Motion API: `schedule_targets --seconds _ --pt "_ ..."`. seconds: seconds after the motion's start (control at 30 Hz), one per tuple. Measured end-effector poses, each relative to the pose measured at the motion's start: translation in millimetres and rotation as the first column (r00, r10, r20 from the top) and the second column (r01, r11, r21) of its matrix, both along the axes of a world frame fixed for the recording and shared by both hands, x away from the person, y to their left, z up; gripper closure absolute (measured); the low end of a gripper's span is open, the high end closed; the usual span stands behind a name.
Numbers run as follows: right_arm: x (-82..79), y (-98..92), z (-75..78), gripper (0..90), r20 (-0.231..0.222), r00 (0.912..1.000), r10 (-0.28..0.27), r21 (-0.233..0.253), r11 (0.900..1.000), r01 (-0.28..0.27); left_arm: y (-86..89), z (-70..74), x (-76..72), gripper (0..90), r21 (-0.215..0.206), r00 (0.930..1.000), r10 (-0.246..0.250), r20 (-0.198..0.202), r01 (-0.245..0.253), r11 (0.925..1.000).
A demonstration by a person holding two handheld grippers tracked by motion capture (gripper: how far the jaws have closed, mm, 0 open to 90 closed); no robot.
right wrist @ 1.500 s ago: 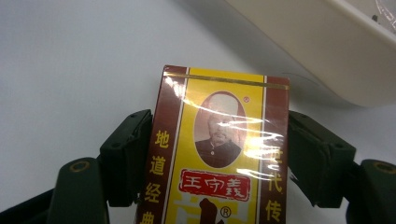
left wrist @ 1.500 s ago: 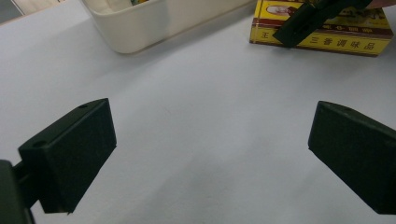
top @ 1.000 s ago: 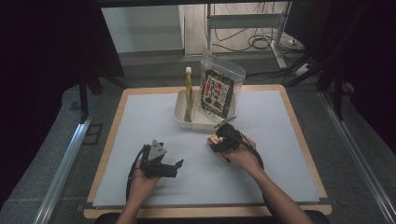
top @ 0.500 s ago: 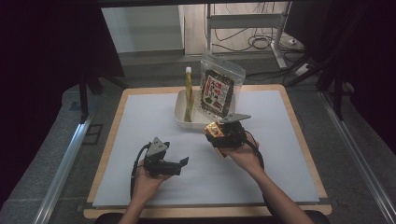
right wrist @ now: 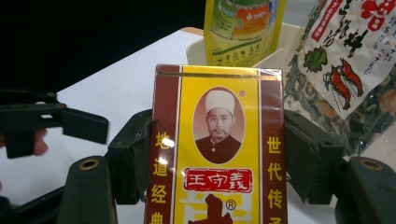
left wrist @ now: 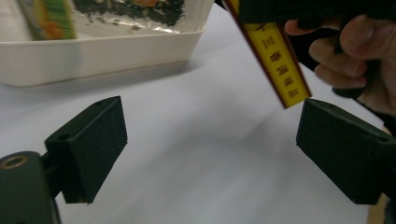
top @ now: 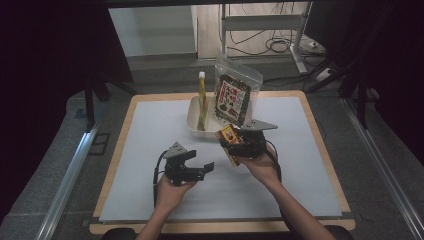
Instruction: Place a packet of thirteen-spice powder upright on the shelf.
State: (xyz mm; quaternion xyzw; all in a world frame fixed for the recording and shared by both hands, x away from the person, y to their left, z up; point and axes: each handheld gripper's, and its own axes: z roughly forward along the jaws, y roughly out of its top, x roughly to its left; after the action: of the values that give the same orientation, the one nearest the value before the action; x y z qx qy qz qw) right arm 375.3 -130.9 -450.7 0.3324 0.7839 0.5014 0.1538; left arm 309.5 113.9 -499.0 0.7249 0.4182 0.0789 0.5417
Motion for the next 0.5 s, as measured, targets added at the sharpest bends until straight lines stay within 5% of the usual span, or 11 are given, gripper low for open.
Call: schedule_targets --seconds 0.5 --pt "-4.1 6.1 0.0 32.0 0.032 0.9995 0.007 0.008 1.000 -0.007 -43.2 -5.1 13.1 16.8 -0.104 0.9969 -0.043 -0.065 0.036 0.9939"
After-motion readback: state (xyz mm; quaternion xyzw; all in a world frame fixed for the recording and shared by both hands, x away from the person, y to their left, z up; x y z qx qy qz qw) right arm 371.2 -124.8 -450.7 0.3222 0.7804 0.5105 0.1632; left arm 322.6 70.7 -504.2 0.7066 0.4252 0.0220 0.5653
